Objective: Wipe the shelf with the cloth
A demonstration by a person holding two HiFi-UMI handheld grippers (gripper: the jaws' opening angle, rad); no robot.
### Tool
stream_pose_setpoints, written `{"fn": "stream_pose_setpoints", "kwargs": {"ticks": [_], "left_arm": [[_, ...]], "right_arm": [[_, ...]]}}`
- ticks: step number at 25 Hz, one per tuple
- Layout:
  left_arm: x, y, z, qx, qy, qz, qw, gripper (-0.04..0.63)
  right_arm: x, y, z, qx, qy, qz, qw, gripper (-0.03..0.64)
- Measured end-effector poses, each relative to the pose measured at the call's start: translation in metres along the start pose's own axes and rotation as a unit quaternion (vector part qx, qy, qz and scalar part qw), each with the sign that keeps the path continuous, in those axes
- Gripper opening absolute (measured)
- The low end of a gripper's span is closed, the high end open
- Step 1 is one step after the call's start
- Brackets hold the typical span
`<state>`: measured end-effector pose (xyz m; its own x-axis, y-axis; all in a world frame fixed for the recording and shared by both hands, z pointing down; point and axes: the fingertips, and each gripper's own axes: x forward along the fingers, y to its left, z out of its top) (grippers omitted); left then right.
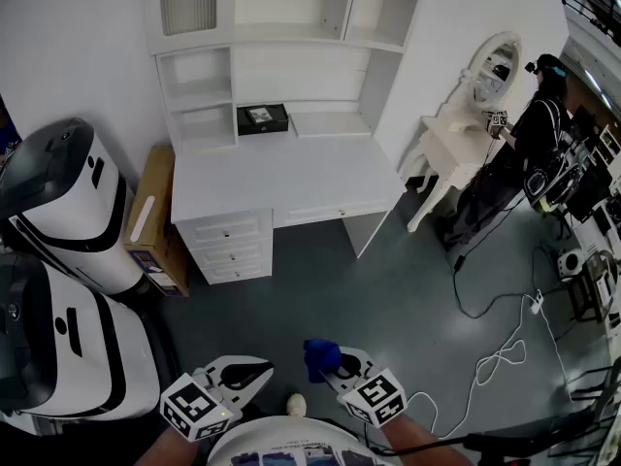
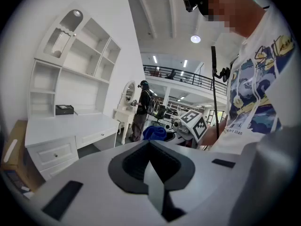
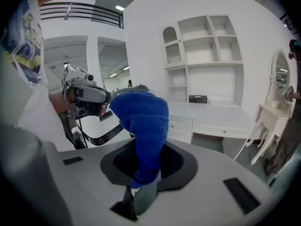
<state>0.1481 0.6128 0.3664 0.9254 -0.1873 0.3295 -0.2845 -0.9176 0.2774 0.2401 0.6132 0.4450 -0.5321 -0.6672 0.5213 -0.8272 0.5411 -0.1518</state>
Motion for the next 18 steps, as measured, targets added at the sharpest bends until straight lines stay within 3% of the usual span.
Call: {"fn": "stream_pose_setpoints", "kwargs": {"ticks": [10, 14, 18], "left_arm": [[0.006, -0.011, -0.005, -0.009, 0.007, 0.028, 0.9995, 0.012], [0.0, 0.013, -0.006, -0.016, 0.009, 0.033, 0.9993, 0.012], [0.005, 0.047, 0.009, -0.005, -0.004, 0.01, 0.9999, 0.012]], "right_arm": [[0.003, -0.012, -0.027, 0.017, 0.006, 0.021, 1.0, 0.098], [0.023, -0.017, -0.012, 0.025, -0.003, 0.025, 0.999, 0.098], [0.046, -0.034, 0.012, 0.038, -0.01, 0.006, 0.999, 0.098]]}}
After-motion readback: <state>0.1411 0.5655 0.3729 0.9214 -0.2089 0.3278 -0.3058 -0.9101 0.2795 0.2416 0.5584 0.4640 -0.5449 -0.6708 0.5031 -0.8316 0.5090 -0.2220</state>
